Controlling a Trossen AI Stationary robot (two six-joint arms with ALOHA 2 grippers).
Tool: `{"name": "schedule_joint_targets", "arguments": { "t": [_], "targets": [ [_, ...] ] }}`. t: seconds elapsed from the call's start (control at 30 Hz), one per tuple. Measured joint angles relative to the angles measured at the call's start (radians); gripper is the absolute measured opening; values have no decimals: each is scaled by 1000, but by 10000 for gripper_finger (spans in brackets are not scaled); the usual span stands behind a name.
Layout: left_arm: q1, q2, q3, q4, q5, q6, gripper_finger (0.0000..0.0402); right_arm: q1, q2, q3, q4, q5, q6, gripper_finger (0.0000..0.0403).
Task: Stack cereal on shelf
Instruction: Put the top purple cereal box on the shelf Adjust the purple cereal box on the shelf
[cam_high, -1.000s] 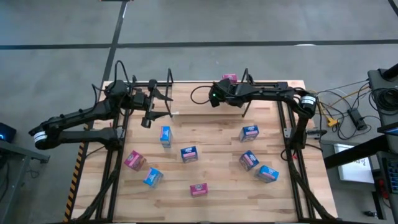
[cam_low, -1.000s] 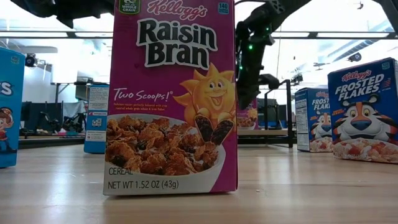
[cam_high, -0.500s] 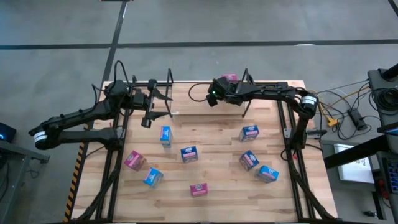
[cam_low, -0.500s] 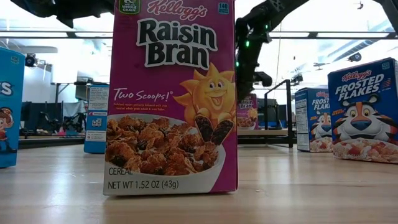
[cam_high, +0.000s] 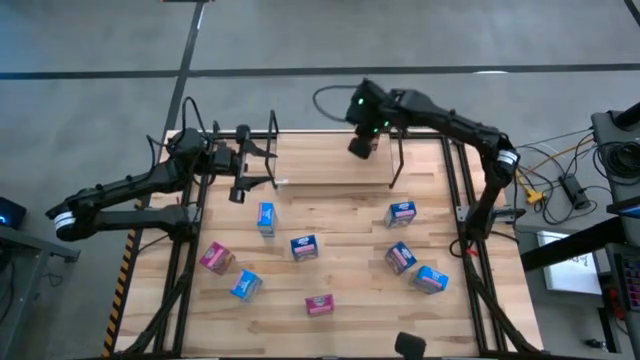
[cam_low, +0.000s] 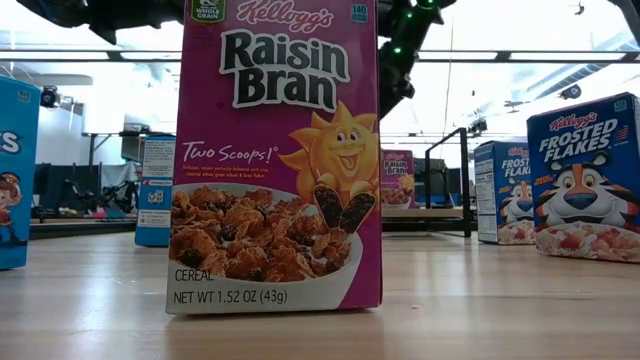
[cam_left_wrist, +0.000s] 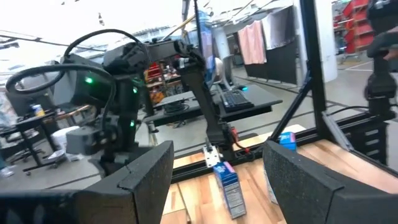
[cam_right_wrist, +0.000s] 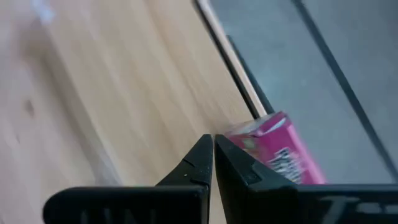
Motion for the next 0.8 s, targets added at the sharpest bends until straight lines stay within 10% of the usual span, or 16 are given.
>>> {"name": "schedule_joint_targets", "arguments": {
  "t": [0.17,0.8],
  "targets": [
    [0,1,0,-1,-7,3,231,-111,0,32,-38,-246,-273,9],
    [0,2,0,-20,-51,4,231,-175,5,-3,7,-220,-395,234]
  ]
}}
